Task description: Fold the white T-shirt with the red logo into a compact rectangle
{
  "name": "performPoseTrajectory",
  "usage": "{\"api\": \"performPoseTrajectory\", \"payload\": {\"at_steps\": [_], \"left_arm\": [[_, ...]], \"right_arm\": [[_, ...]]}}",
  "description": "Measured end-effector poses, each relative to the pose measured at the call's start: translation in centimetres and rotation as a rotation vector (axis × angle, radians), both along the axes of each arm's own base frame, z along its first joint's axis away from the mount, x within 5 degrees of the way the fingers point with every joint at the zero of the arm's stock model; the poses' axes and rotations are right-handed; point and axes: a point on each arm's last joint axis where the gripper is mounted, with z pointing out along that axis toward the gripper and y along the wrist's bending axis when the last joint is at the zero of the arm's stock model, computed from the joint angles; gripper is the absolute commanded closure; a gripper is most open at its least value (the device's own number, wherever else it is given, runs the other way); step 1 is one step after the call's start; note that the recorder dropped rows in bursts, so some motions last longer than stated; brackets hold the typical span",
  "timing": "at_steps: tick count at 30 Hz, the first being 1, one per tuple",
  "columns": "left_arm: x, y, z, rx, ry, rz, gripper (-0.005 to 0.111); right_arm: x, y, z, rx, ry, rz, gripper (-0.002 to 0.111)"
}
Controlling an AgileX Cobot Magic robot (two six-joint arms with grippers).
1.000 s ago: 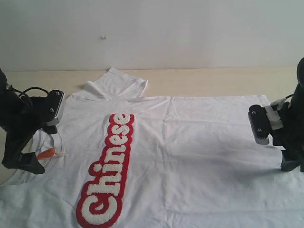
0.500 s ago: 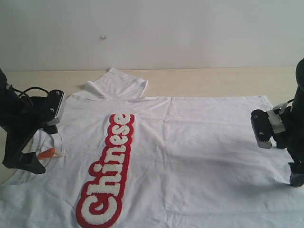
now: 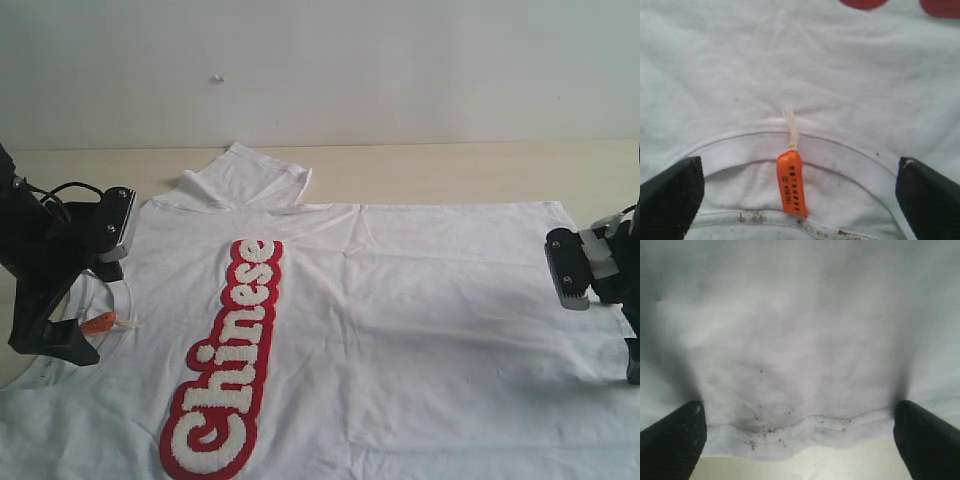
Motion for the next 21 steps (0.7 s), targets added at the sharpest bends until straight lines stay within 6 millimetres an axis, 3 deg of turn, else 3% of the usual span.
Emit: {"api": "performPoseTrajectory", "payload": {"at_steps": [9, 11, 21], "left_arm": [[0.0, -0.1, -0.7, -0.004, 0.022, 0.007, 0.002], [0.0, -0.1, -0.9, -0.004, 0.028, 0.007, 0.002], [0.1, -0.1, -1.2, -0.007, 0.036, 0.008, 0.002]], "right_arm": [[0.3, 0.1, -0.7, 0.015, 0.014, -0.017, 0.018], [0.2, 0.1, -0.9, 0.016, 0.031, -0.018, 0.028], [0.3, 0.1, -0.9, 0.018, 0.028, -0.019, 0.101]]}}
